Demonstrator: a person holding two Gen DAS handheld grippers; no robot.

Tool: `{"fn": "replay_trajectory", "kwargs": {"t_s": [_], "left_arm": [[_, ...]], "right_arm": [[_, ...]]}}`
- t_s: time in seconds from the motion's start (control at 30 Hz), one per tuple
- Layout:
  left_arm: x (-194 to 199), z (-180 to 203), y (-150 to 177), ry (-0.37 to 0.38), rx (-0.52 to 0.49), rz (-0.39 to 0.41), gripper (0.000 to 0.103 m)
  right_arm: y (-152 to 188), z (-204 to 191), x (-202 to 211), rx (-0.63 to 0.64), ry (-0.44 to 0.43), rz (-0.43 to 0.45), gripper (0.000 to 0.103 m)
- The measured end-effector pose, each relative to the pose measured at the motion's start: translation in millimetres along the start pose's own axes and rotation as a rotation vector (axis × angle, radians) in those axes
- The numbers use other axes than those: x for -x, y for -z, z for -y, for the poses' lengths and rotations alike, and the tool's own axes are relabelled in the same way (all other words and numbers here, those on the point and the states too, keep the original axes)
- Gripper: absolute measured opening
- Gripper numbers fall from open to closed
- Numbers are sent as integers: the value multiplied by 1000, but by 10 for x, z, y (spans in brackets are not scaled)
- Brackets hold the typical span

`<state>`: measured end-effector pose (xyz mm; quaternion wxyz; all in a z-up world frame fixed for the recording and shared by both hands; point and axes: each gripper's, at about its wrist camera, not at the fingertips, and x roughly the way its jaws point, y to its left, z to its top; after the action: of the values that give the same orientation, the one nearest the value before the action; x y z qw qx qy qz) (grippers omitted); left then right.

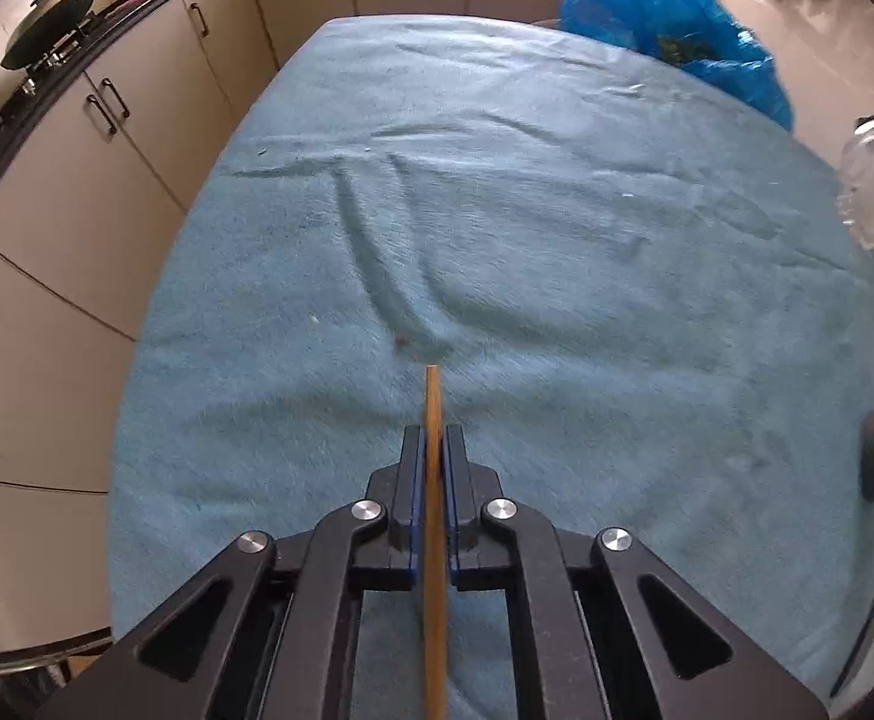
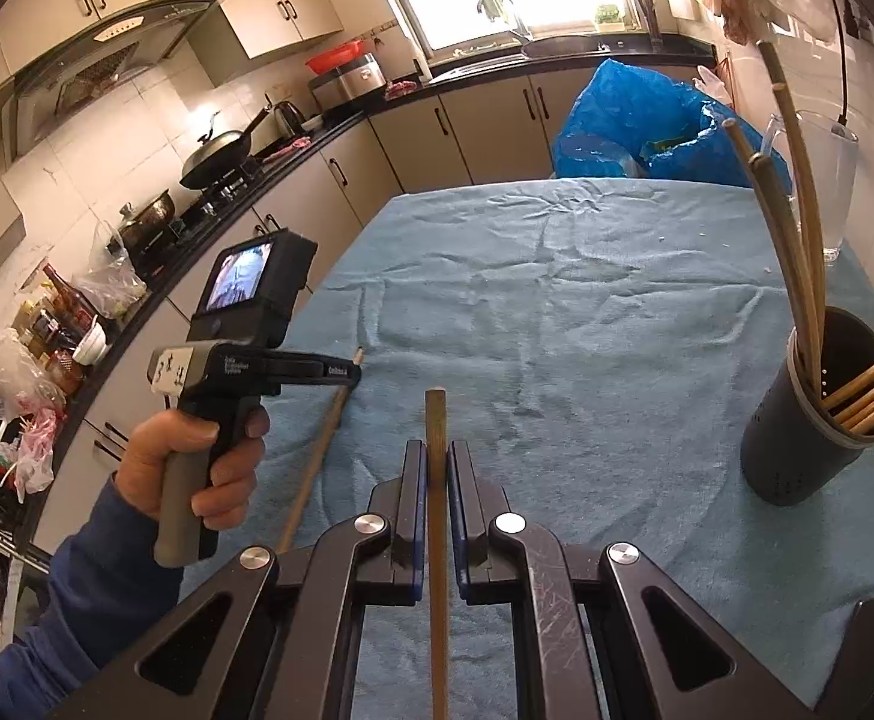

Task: Organize utensils
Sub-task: 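Lift both held chopsticks upright and carry them over the black cup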

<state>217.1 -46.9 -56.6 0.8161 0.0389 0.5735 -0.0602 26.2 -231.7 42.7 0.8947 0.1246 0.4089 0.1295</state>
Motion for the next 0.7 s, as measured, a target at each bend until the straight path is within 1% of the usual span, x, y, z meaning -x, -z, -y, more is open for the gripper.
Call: {"fn": "replay_trajectory", "kwargs": {"t_s": [0.07, 0.17, 0.2, 0.27, 0.4, 0.5, 0.6, 0.7], "left_arm": [[198, 10, 102, 20, 8, 49, 5], [645, 28, 231, 65, 12, 147, 5], [857, 41, 301, 73, 13, 195, 5], [1159, 76, 405, 83, 8, 266, 5], [1681, 163, 684, 96, -11, 400, 5], [1929, 228, 892, 118, -22, 450, 5], [2083, 284, 1036, 128, -36, 483, 5], [2143, 312, 1116, 143, -47, 488, 5]], "right_arm": [[-1, 10, 57, 2, -3, 15, 8], [4, -4, 197, 5, -7, 57, 8], [15, -24, 261, 11, -10, 76, 8], [37, -52, 403, 25, -15, 123, 8], [124, -132, 647, 54, -18, 213, 8], [184, -200, 795, 77, -21, 266, 8], [244, -253, 897, 100, -11, 300, 8], [286, -266, 962, 109, 8, 326, 8]]}}
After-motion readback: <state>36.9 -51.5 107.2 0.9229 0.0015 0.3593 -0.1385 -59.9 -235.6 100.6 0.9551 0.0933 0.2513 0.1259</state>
